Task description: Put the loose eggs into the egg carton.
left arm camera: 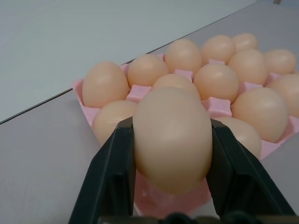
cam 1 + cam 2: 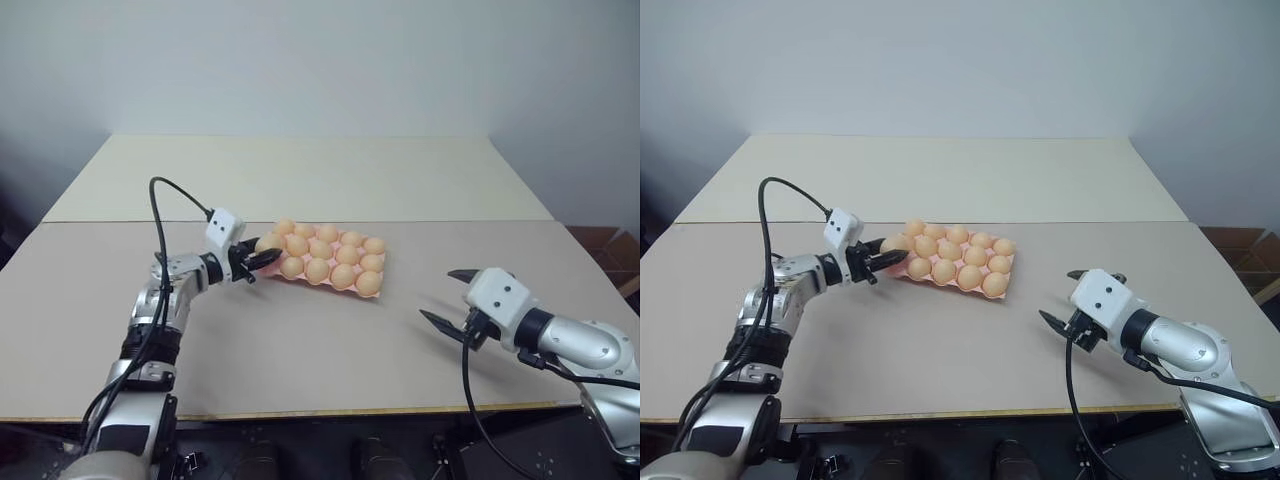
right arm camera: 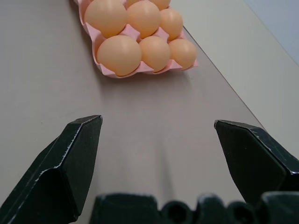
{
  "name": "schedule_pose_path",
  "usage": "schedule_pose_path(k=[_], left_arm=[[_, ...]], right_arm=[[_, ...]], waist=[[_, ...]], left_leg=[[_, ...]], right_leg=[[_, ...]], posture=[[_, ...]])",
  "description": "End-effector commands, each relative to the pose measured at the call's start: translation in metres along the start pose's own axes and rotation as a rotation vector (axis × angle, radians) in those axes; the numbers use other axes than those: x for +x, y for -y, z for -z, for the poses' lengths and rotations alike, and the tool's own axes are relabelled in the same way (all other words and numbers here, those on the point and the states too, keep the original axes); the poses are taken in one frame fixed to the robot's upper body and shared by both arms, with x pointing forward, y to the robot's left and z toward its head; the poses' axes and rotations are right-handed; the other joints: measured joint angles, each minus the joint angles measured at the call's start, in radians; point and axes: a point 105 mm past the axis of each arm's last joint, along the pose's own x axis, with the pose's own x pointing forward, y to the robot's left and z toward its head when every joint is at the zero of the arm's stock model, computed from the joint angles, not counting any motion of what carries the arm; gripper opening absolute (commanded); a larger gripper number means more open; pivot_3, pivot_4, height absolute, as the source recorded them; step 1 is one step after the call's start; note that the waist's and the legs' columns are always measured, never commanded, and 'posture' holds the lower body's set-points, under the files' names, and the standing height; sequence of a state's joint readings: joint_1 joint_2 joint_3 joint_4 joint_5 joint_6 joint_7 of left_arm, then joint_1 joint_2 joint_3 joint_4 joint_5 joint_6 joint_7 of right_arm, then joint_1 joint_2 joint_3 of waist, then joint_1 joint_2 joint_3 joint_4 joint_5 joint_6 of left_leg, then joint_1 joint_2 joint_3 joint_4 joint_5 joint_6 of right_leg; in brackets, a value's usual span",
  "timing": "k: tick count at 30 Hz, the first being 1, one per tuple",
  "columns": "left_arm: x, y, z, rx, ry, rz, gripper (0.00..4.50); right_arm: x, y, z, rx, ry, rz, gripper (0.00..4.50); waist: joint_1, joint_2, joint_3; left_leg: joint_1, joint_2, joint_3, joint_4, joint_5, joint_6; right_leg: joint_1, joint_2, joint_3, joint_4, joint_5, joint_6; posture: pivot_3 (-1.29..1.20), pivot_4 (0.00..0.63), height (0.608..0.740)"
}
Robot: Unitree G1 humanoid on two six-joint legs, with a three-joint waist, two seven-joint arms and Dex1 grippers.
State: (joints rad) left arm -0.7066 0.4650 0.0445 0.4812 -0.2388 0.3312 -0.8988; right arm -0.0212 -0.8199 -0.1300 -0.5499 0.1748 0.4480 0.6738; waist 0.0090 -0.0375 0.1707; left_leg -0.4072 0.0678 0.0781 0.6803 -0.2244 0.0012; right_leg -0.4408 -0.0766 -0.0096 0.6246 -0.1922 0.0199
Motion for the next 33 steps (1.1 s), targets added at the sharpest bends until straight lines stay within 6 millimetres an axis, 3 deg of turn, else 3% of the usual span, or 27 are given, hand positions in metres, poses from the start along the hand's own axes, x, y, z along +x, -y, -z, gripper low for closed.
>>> schedule_pose_path(k=[1,5,10,12,15,19,24,27,33], left_arm=[[-0.003,0.005,-0.022,0.036,0.060,0.039,3.25],[-0.004,0.001,-0.024,0.084,0.057,-0.013,4.47],[-0.016,0.003,-0.040,0.101,0.115,-0.017,4.47],[-0.030,0.011,-0.043,0.083,0.121,0.024,4.47],[-0.059,0.025,-0.041,0.098,0.102,0.084,4.47],[-0.122,0.042,-0.042,0.118,0.044,0.112,4.47],[-0.171,0.050,-0.043,0.082,-0.036,0.119,4.47],[-0.179,0.050,-0.040,0.084,-0.069,0.096,4.47],[-0.176,0.052,-0.041,0.078,-0.062,0.075,4.47]], right_arm=[[-0.002,0.007,-0.010,-0.040,0.025,0.037,4.50],[-0.002,0.007,-0.010,-0.042,0.025,0.036,4.50],[-0.002,0.008,-0.010,-0.047,0.025,0.035,4.50],[-0.002,0.009,-0.010,-0.049,0.023,0.035,4.50],[-0.004,0.010,-0.010,-0.051,0.021,0.035,4.50],[-0.008,0.013,-0.009,-0.062,0.013,0.013,4.50],[-0.012,0.017,-0.010,-0.079,0.006,-0.036,4.50],[-0.012,0.020,-0.009,-0.090,0.001,-0.058,4.50],[-0.012,0.022,-0.012,-0.109,0.005,-0.098,4.50]], waist=[[0.000,0.000,0.000],[0.001,0.000,0.000],[-0.003,0.000,0.000],[-0.006,0.000,0.000],[-0.020,0.000,0.000],[-0.032,0.000,0.000],[-0.012,0.000,0.000],[-0.004,0.000,0.001],[0.000,0.000,0.001]], left_leg=[[0.000,0.000,0.000,0.000,0.000,0.000],[0.000,0.000,0.000,0.000,0.000,0.000],[0.000,0.000,0.000,0.000,0.000,0.000],[0.000,0.000,0.000,0.000,0.000,0.000],[0.000,0.000,0.000,-0.002,0.000,0.000],[0.000,0.002,0.000,-0.004,0.000,0.000],[0.002,0.001,0.000,-0.003,0.000,0.000],[0.003,0.001,0.001,-0.002,-0.004,-0.008],[0.001,0.001,0.001,-0.003,-0.005,-0.008]], right_leg=[[0.000,0.000,0.000,0.000,0.000,0.000],[0.000,0.000,0.000,0.000,0.000,0.000],[0.000,0.000,0.000,0.000,0.000,0.000],[0.000,0.000,0.000,0.000,0.000,0.000],[-0.001,0.000,0.001,0.000,0.000,0.000],[-0.003,0.001,0.001,0.000,-0.001,-0.001],[-0.002,-0.001,-0.001,0.001,-0.005,-0.007],[-0.002,-0.003,-0.001,0.001,-0.005,-0.007],[-0.003,-0.001,-0.001,0.000,-0.005,-0.007]], posture=[[0.00,0.150,0.740],[0.00,0.150,0.740],[0.00,0.150,0.740],[0.00,0.150,0.740],[0.00,0.150,0.740],[0.00,0.150,0.740],[0.00,0.150,0.740],[0.00,0.150,0.740],[0.00,0.150,0.740]])
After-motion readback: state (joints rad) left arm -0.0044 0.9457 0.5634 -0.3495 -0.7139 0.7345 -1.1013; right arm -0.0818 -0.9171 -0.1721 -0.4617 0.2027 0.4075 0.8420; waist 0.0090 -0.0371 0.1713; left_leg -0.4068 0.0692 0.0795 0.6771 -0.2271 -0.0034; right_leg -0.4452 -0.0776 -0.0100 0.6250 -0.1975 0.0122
